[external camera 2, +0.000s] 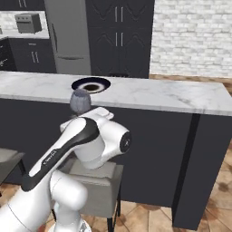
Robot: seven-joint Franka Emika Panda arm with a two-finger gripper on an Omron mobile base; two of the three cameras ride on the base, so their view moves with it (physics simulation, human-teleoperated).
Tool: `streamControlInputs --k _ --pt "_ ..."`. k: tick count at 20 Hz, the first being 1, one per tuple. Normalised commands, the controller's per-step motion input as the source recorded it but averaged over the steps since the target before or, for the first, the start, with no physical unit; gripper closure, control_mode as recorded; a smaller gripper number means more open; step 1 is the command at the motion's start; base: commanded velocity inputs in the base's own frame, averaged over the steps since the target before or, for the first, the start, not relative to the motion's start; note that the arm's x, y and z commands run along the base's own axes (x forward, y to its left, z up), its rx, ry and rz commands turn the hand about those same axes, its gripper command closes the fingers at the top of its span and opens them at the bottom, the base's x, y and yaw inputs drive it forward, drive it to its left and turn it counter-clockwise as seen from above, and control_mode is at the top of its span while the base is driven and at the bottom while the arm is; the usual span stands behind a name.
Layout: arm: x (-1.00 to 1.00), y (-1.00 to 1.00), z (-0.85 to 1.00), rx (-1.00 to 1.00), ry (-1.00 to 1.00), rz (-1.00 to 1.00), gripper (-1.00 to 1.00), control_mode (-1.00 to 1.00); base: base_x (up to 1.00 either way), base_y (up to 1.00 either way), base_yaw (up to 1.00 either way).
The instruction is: Retrieve the wine glasses from the counter and place one next to each plate.
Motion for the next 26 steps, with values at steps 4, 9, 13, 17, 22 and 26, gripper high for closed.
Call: streamControlInputs --k 4,9,13,17,22,26 --pt "0.91 -0.27 0.0 0.0 0.08 0.0 1.0 -1.0 0.0 0.0 0.0" --pt "0.96 -0.2 0.0 0.0 0.02 0.0 1.0 -1.0 0.0 0.0 0.0" --pt "0.78 -0.16 0.0 -0.02 0.0 0.0 1.0 -1.0 0.0 0.0 0.0" --pt "0.62 -0.28 0.03 -0.01 0.0 0.07 1.0 -1.0 0.0 0.0 0.0" --pt "0.62 -0.2 0.02 -0.02 0.0 0.12 1.0 -1.0 0.0 0.0 0.0" --pt "0.6 -0.11 0.05 -0.03 0.01 0.17 1.0 -1.0 0.0 0.0 0.0"
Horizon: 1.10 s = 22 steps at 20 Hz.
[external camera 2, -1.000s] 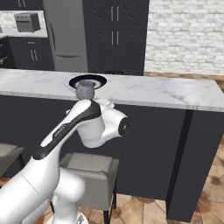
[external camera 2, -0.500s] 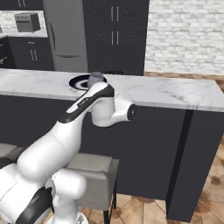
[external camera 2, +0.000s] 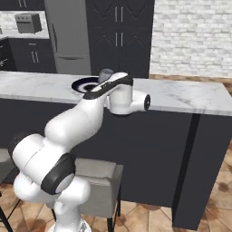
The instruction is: Retrieve the wine glasses from the counter and place one next to each plate.
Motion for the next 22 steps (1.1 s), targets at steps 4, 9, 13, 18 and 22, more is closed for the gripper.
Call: streamControlInputs --k 4,9,13,18,22 --pt "0.62 -0.03 0.06 -0.04 0.03 0.18 1.0 -1.0 0.0 0.0 0.0" --pt "0.62 0.0 0.0 -0.01 0.07 0.18 1.0 -1.0 0.0 0.0 0.0" --pt "0.6 0.0 0.0 -0.01 0.02 0.14 1.0 -1.0 0.0 0.0 0.0" --pt "0.56 -0.02 0.0 0.0 0.0 0.06 1.0 -1.0 0.0 0.0 0.0" --pt "0.45 -0.01 0.0 0.0 0.0 0.0 1.0 -1.0 0.0 0.0 0.0"
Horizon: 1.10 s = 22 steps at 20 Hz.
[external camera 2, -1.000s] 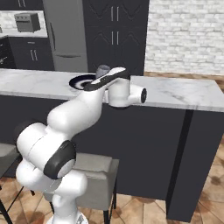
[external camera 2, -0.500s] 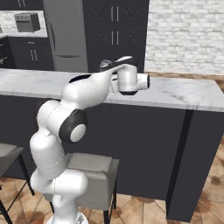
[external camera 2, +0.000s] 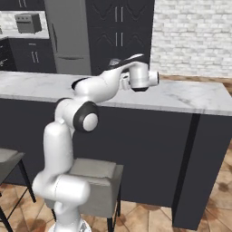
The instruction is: Retrieve the wine glasses from the counter and place one next to each plate.
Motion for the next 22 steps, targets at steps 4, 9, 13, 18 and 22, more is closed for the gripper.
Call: streamControlInputs --k 4,9,13,18,22 --pt "0.29 0.0 0.0 -0.06 -0.04 0.0 1.0 -1.0 0.0 0.0 0.0" --pt "0.18 0.0 0.0 -0.07 -0.05 0.0 1.0 -1.0 0.0 0.0 0.0" --pt "0.06 0.03 -0.02 -0.03 0.0 0.0 1.0 -1.0 0.0 0.0 0.0" --pt "-0.08 0.26 -0.13 -0.15 -0.04 0.0 1.0 -1.0 0.0 0.0 0.0" --pt "-0.22 0.44 -0.18 -0.21 -0.12 0.0 1.0 -1.0 0.0 0.0 0.0"
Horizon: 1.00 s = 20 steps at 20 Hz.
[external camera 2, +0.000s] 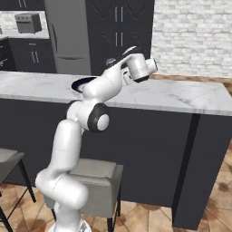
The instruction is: Retrieve the wine glasses from the counter and place one next to each plate.
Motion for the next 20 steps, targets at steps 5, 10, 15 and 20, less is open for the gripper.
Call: streamControlInputs --k 5,10,15,20 --pt "-0.11 0.31 -0.16 -0.17 -0.16 0.0 1.0 -1.0 0.0 0.0 0.0" --pt "-0.13 -0.09 -0.07 -0.01 -0.18 0.0 1.0 -1.0 0.0 0.0 0.0" --pt "0.0 -0.38 0.0 0.01 -0.15 0.0 1.0 -1.0 0.0 0.0 0.0" --pt "0.24 -0.15 0.0 0.02 -0.06 0.0 1.0 -1.0 0.0 0.0 0.0"
